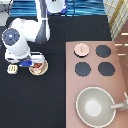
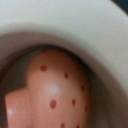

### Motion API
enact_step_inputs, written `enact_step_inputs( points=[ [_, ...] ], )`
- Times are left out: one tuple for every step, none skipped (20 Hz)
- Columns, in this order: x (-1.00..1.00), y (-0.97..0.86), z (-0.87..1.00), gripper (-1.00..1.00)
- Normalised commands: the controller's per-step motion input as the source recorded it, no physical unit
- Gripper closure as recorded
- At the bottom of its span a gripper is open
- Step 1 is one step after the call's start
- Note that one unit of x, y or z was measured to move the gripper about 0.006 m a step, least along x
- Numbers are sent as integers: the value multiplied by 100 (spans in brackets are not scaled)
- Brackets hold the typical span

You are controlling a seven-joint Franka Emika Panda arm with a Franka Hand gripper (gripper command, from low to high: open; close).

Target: Take the lid off the pot, put the pot on the plate, and use the tool to push the pot to the front of the table.

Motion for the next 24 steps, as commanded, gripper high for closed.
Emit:
enact_step_inputs(
  points=[
    [-27,11,60,-100],
    [-31,3,66,-100],
    [-39,0,65,-100],
    [-46,0,60,-100],
    [-55,-1,53,-100],
    [-64,-7,53,-100],
    [-68,-13,66,-100],
    [-70,-26,77,-100],
    [-69,-35,81,-100],
    [-57,-50,83,-100],
    [-50,-59,85,-100],
    [-44,-64,85,-100],
    [-37,-70,80,-100],
    [-33,-73,73,-100],
    [-29,-78,66,-100],
    [-27,-79,57,-100],
    [-25,-80,54,-100],
    [-25,-81,48,-100],
    [-25,-82,43,-100],
    [-24,-82,36,-100],
    [-25,-82,24,-100],
    [-25,-82,15,-100],
    [-29,-83,3,-100],
    [-34,-84,-5,-100]
  ],
)
